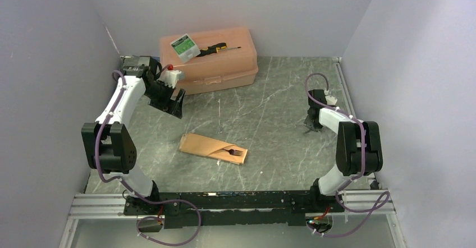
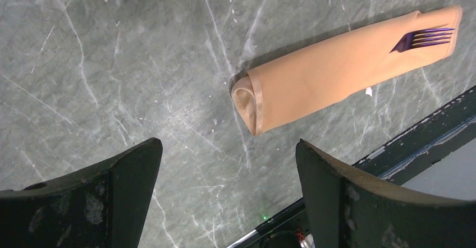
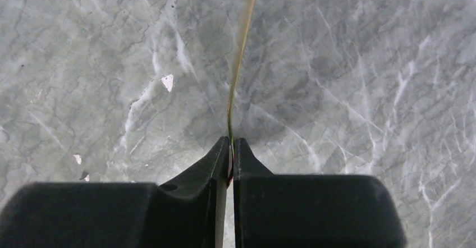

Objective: Fold the napkin into a case and place the utensils inside
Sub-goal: Pick up the fork from the corner of the board, then pass from the right arm to the left, then pass from the left arm to the right

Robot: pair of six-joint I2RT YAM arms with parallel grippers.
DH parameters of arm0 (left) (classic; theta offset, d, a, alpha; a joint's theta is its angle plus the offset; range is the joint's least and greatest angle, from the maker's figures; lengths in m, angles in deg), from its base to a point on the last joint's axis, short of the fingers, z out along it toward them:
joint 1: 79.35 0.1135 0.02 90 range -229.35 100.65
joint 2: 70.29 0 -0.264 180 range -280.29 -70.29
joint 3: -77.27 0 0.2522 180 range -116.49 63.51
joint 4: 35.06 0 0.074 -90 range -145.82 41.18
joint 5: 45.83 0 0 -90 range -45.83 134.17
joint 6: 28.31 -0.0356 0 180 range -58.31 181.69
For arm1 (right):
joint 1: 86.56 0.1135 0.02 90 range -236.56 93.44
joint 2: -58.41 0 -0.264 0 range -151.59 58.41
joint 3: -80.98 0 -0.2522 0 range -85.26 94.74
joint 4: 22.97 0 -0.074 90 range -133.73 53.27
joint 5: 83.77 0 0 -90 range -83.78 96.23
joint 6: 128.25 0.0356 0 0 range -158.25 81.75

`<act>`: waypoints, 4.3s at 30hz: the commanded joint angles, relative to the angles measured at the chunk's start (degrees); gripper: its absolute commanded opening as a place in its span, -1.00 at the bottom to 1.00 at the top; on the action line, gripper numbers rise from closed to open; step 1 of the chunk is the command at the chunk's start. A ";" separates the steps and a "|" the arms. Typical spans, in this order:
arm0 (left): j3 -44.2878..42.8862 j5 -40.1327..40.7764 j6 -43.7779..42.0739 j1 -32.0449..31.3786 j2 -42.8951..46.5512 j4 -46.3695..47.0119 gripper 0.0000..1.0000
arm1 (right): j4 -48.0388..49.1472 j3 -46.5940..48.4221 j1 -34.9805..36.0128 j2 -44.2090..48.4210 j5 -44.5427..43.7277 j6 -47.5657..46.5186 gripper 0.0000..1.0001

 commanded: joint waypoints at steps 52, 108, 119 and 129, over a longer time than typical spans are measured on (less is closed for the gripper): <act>47.73 -28.36 -81.29 -9.01 56.03 61.23 0.68 | 32.36 22.10 41.97 1.82 76.53 30.51 -1.00; 50.17 -5.30 -82.87 -11.36 50.74 61.35 -0.95 | 34.58 16.25 42.11 -1.71 60.37 40.01 -0.30; 50.35 -2.83 -81.55 -11.90 50.60 60.52 -0.95 | 35.99 13.64 41.06 -0.83 59.30 42.13 -1.00; 48.56 -1.05 -74.76 -12.48 50.85 46.81 0.84 | 32.36 11.41 35.47 3.47 60.73 39.34 -1.00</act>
